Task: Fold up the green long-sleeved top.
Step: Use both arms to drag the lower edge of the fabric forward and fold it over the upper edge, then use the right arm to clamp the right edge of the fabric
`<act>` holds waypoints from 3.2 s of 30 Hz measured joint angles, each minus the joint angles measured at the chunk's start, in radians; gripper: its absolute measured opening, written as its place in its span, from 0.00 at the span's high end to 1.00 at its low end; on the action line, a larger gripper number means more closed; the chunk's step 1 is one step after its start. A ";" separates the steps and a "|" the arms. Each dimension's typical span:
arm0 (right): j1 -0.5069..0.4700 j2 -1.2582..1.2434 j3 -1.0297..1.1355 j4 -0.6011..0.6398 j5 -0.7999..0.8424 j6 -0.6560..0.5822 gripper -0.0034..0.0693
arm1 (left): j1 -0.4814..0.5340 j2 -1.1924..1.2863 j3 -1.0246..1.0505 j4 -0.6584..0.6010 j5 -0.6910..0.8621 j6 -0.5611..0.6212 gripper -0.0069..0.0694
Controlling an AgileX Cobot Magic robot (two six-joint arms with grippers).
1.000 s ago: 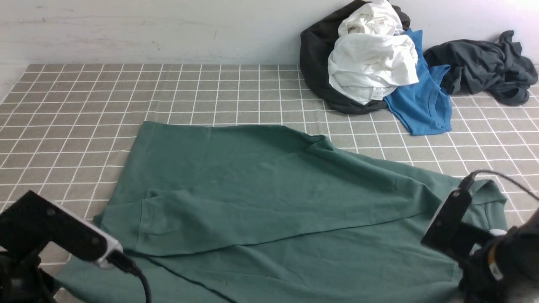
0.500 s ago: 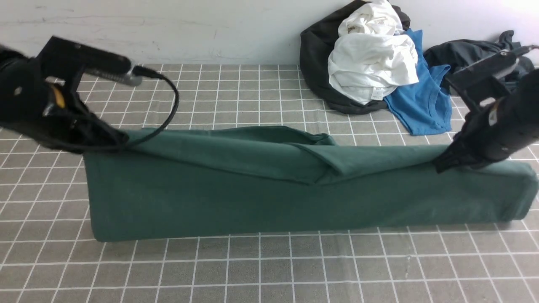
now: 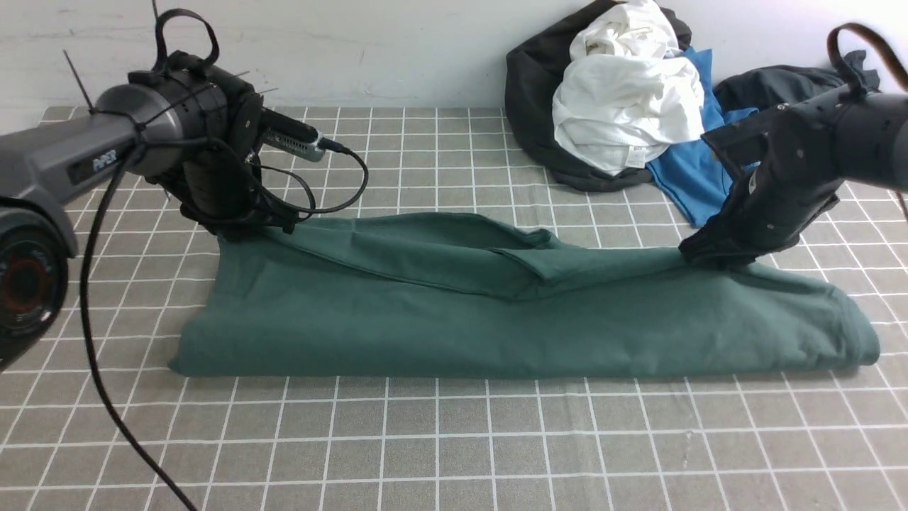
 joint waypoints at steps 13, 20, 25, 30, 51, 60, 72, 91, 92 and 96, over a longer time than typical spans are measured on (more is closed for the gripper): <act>0.078 -0.088 -0.051 0.484 0.064 -0.383 0.77 | 0.004 -0.205 -0.080 -0.096 0.212 0.150 0.50; 0.143 0.055 0.020 0.752 -0.004 -0.816 0.97 | 0.004 -0.459 -0.078 -0.345 0.287 0.327 0.73; 0.151 0.163 0.012 0.882 -0.192 -1.108 0.97 | 0.004 -0.674 0.036 -0.475 0.288 0.401 0.88; 0.154 0.220 -0.037 1.009 -0.471 -1.169 0.97 | 0.004 -0.837 0.203 -0.458 0.261 0.404 0.92; 0.163 0.333 -0.201 1.236 -0.349 -1.205 0.96 | 0.005 -1.119 0.946 -0.099 -0.108 0.079 0.92; 0.106 0.252 -0.267 1.320 -0.660 -1.244 0.87 | 0.005 -1.119 0.947 -0.099 -0.035 0.077 0.92; -0.172 -0.009 -0.226 0.529 0.204 -0.357 0.37 | 0.005 -1.148 0.947 -0.191 -0.009 0.052 0.92; -0.319 0.126 -0.026 0.374 0.244 -0.126 0.54 | -0.087 -1.361 0.993 -0.266 -0.069 0.134 0.92; -0.319 0.126 -0.030 0.384 0.247 -0.141 0.67 | -0.087 -1.377 1.001 -0.265 -0.075 0.136 0.92; -0.318 0.104 -0.054 0.336 0.274 -0.166 0.90 | -0.087 -1.403 1.008 -0.264 -0.085 0.140 0.92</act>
